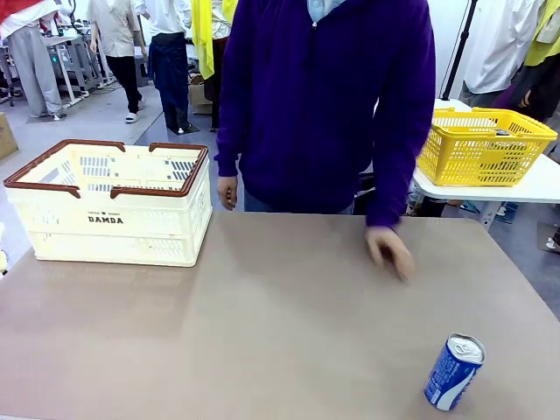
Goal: Place the drinks into the Shopping basket.
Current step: Pick up one drink and place it into the Shopping basket.
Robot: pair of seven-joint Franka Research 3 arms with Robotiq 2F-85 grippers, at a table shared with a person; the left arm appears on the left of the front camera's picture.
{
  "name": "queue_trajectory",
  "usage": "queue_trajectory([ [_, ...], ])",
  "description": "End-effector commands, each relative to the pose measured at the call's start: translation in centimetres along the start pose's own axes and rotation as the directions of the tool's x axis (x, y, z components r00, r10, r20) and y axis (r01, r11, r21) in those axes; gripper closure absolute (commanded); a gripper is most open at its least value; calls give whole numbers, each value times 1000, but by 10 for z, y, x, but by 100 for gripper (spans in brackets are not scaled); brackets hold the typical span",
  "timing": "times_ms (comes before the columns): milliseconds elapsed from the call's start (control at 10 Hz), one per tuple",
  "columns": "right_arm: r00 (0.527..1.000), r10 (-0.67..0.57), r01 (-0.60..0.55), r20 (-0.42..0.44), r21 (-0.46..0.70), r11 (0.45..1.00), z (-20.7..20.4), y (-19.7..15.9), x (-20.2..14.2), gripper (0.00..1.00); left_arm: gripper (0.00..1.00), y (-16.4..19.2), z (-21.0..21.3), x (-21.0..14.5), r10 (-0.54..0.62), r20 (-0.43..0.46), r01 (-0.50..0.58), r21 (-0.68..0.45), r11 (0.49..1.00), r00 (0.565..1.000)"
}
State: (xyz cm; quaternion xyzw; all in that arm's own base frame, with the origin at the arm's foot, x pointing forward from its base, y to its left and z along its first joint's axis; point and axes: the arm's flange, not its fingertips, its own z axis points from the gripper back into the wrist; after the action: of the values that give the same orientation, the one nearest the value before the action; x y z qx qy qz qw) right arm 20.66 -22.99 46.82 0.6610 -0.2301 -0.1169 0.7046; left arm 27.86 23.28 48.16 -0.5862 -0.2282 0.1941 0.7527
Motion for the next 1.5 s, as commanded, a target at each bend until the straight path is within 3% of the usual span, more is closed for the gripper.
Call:
queue_trajectory([
  [0,1000,10,-10,-16,-9,1000,3,2,-1,0,0,1,3,-1,-15,-13,15,7,1000,1000],
  [200,1000,0,0,0,0,1000,0,0,0,0,0,1,3,-1,-15,-13,15,7,1000,1000],
  [300,998,-41,40,-54,-20,999,-26,22,3,0,0,1,3,-1,-15,-13,15,7,1000,1000],
  [500,966,-40,-39,-256,-294,955,-103,87,-29,0,0,1,3,-1,-15,-13,15,7,1000,1000],
  [600,938,-57,-106,-342,-439,892,-141,109,-54,0,0,1,3,-1,-15,-13,15,7,1000,1000],
  [700,911,-34,-227,-411,-570,790,-178,120,-83,0,0,1,3,-1,-15,-13,15,7,1000,1000],
  [900,857,-4,-394,-516,-659,640,-220,106,-119,0,0,1,3,-1,-15,-13,15,7,1000,1000],
  [1000,836,41,-461,-547,-660,593,-225,98,-124,0,0,1,3,-1,-15,-13,15,7,1000,1000],
  [1100,903,-26,-280,-429,-632,723,-212,124,-113,0,0,1,3,-1,-15,-13,15,7,1000,1000],
  [1200,903,-26,-280,-429,-632,723,-212,124,-113,0,0,1,3,-1,-15,-13,15,7,1000,1000],
  [1300,869,-15,-374,-495,-676,635,-236,120,-129,0,0,1,3,-1,-15,-13,15,7,1000,1000],
  [1400,893,-2,-372,-449,-741,559,-245,108,-132,0,0,1,3,-1,-15,-13,15,7,1000,1000],
])
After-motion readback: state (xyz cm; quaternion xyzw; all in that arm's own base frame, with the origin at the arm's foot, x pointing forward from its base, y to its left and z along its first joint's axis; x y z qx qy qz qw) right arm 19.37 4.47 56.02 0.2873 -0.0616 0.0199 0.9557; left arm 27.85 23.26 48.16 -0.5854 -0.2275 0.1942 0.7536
